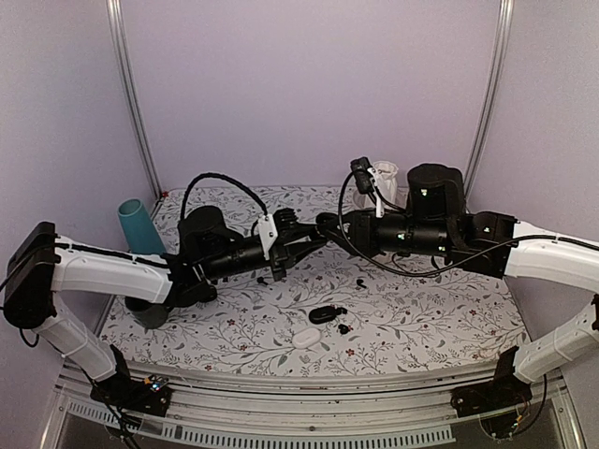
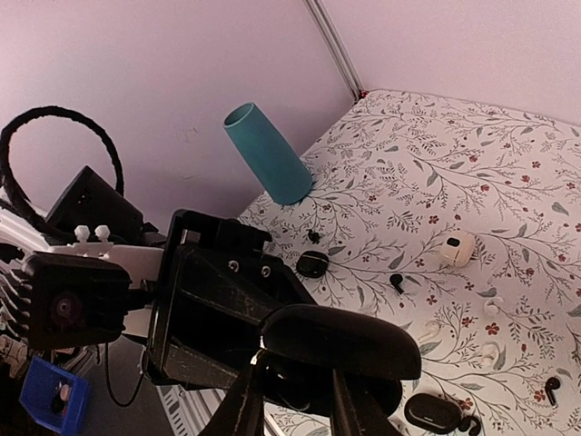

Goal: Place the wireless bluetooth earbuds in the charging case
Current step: Adjust the left earbud in the left side groove of the charging case.

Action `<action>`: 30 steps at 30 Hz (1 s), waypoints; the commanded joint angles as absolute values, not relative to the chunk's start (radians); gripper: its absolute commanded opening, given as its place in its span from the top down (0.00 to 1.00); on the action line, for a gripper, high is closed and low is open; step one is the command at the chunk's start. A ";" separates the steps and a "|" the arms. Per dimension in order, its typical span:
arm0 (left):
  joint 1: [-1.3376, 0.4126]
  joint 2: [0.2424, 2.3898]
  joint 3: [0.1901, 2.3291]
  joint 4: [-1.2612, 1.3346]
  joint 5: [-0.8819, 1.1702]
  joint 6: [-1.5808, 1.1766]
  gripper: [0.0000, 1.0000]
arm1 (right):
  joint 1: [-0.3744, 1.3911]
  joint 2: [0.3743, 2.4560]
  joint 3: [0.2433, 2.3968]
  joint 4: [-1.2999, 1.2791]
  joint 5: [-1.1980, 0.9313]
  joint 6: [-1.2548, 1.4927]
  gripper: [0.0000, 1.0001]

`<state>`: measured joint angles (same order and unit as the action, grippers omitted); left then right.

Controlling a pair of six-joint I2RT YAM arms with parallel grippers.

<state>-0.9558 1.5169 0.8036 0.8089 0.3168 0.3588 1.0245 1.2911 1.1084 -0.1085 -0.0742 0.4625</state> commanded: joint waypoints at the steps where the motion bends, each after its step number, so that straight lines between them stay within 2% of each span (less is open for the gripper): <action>1: -1.009 1.530 0.837 0.821 0.277 0.417 1.00 | 1.031 1.314 1.144 -0.100 -0.096 0.480 0.78; 5: -1.023 1.535 0.839 0.823 0.228 0.448 1.00 | 1.030 1.328 1.151 -0.103 -0.104 0.490 0.80; 8: -1.027 1.538 0.838 0.829 0.203 0.457 1.00 | 1.031 1.335 1.153 -0.104 -0.112 0.498 0.87; 15: -1.027 1.537 0.831 0.847 0.166 0.449 1.00 | 1.013 1.327 1.155 -0.122 -0.110 0.535 0.94; 30: -1.027 1.545 0.830 0.859 0.175 0.433 1.00 | 0.931 1.277 1.089 -0.088 -0.176 0.620 0.95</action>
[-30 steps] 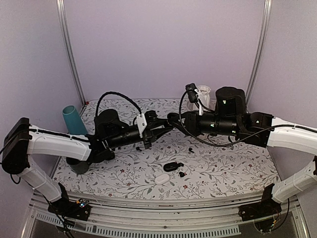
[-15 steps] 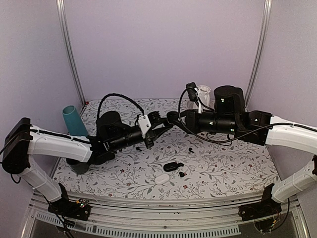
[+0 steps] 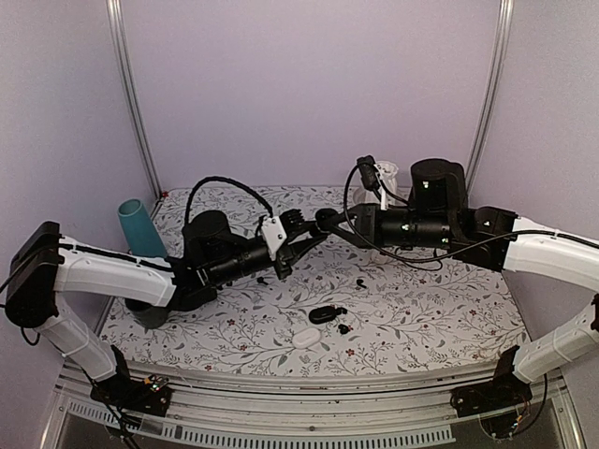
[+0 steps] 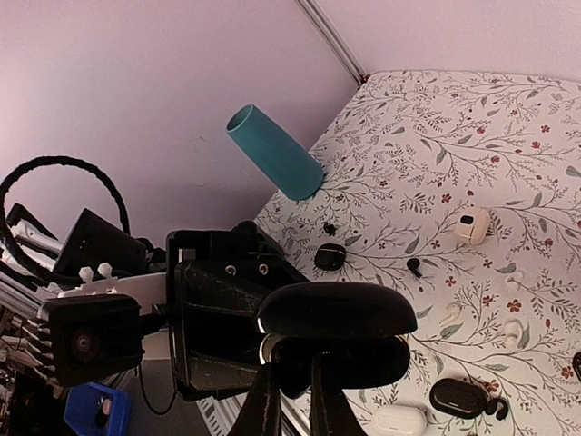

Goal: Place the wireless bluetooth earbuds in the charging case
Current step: Adjust the left earbud in the left side groove of the charging case.

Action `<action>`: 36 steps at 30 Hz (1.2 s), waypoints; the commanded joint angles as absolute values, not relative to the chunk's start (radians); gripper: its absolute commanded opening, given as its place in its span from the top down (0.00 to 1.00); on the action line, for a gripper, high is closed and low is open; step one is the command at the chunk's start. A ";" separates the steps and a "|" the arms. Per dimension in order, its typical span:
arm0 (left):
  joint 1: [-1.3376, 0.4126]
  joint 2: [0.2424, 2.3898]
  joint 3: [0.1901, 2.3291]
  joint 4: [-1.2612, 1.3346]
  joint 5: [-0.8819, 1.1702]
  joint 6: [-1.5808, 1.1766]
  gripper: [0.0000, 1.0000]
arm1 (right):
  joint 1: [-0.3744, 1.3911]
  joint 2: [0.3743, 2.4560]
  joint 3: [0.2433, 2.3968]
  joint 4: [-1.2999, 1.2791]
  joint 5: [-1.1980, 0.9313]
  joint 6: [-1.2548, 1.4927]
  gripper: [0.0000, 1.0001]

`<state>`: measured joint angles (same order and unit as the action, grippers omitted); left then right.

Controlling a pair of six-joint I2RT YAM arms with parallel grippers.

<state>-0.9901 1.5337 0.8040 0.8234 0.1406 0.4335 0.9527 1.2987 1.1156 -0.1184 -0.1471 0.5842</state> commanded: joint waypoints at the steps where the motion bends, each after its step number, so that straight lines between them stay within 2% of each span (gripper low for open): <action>1: -1.028 1.545 0.830 0.859 0.177 0.431 1.00 | 0.925 1.274 1.083 -0.084 -0.188 0.625 0.95; 11: -1.024 1.551 0.829 0.870 0.190 0.413 1.00 | 0.918 1.252 1.063 -0.079 -0.210 0.644 0.94; 20: -0.989 1.537 0.840 0.857 0.357 0.282 1.00 | 0.909 1.235 1.096 -0.149 -0.218 0.556 0.82; 23: -0.964 1.538 0.850 0.856 0.450 0.203 1.00 | 0.904 1.226 1.124 -0.174 -0.249 0.499 0.74; 32: -0.925 1.555 0.901 0.861 0.681 -0.010 1.00 | 0.890 1.253 1.217 -0.291 -0.307 0.392 0.68; 36: -0.921 1.565 0.931 0.833 0.737 -0.060 1.00 | 0.890 1.261 1.251 -0.315 -0.313 0.381 0.63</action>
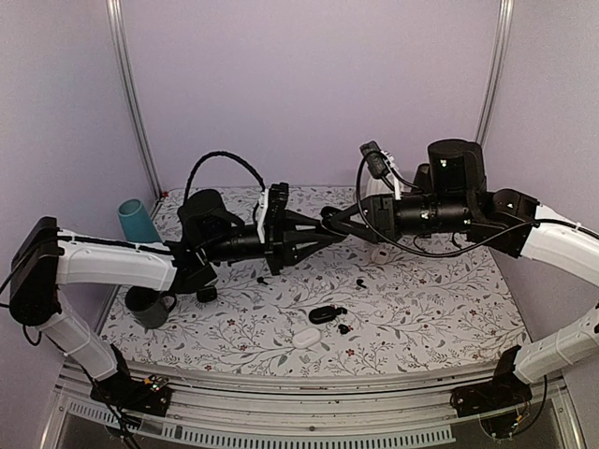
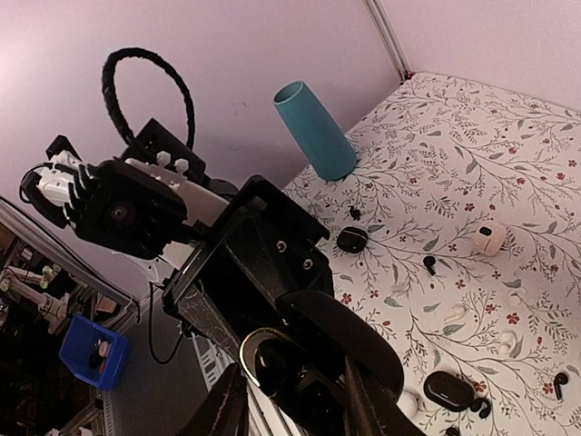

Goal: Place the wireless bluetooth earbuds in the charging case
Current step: Adjust the left earbud in the left side groove of the charging case.

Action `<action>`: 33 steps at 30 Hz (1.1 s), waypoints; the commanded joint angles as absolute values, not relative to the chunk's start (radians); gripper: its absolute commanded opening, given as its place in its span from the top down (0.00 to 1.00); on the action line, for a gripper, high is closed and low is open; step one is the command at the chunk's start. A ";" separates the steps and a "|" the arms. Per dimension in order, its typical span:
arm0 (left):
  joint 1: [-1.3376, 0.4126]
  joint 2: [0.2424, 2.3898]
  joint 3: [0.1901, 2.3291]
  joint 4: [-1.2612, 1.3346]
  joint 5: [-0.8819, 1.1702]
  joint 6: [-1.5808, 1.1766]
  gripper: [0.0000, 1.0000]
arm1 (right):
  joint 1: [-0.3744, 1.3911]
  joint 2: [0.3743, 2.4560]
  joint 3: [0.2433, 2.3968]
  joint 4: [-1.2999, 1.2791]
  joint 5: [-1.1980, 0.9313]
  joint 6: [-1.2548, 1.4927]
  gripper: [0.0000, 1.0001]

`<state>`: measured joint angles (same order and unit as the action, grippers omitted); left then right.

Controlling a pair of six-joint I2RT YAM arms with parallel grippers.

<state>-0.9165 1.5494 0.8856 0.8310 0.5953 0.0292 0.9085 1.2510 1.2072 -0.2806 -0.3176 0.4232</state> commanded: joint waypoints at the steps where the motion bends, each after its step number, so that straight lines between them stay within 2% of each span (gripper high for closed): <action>1: -0.921 1.568 0.936 0.825 0.745 -0.068 1.00 | 0.891 1.262 1.253 -0.315 -0.317 0.380 0.62; 23: -0.917 1.610 0.994 0.754 0.861 -0.135 1.00 | 0.893 1.258 1.260 -0.342 -0.285 0.209 0.57; 33: -0.886 1.626 0.998 0.803 0.905 -0.215 1.00 | 0.918 1.223 1.253 -0.350 -0.261 0.138 0.57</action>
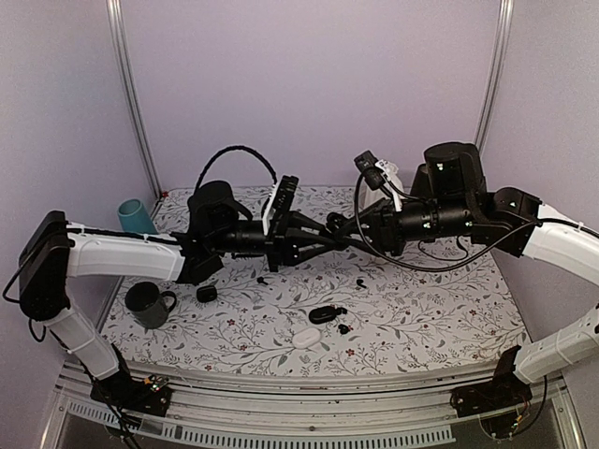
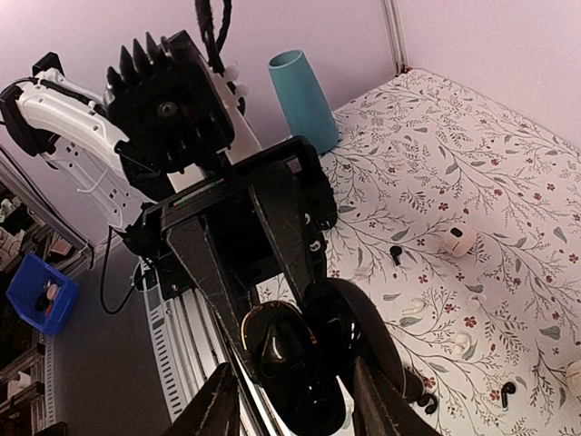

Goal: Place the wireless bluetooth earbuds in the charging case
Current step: Adjust the left earbud in the left side groove of the charging case.

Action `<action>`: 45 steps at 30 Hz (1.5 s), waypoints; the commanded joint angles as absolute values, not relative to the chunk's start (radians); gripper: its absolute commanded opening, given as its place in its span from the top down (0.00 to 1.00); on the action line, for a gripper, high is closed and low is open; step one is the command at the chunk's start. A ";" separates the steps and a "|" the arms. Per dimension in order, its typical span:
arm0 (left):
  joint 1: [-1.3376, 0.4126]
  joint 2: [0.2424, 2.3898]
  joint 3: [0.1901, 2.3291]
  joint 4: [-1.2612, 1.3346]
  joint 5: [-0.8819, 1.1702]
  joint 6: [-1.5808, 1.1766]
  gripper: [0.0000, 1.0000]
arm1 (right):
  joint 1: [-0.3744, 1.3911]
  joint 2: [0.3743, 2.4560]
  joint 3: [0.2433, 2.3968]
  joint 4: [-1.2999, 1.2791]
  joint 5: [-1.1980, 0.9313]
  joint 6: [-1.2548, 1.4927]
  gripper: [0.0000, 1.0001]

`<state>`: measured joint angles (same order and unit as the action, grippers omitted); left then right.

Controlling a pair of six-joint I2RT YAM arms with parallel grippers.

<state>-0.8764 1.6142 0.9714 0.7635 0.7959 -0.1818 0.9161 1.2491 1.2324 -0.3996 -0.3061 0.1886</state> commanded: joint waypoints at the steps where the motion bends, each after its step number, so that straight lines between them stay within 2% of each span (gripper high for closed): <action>1: -0.885 1.626 0.999 0.806 0.906 -0.219 1.00 | 0.919 1.216 1.251 -0.351 -0.268 0.132 0.57; 12: -0.864 1.614 0.992 0.821 0.893 -0.256 1.00 | 0.919 1.140 1.216 -0.388 -0.318 0.097 0.55; 31: -0.828 1.663 1.042 0.793 0.966 -0.369 1.00 | 0.924 1.184 1.222 -0.368 -0.558 0.101 0.55; 45: -0.828 1.646 1.029 0.800 1.003 -0.362 1.00 | 0.921 1.219 1.220 -0.401 -0.450 0.119 0.54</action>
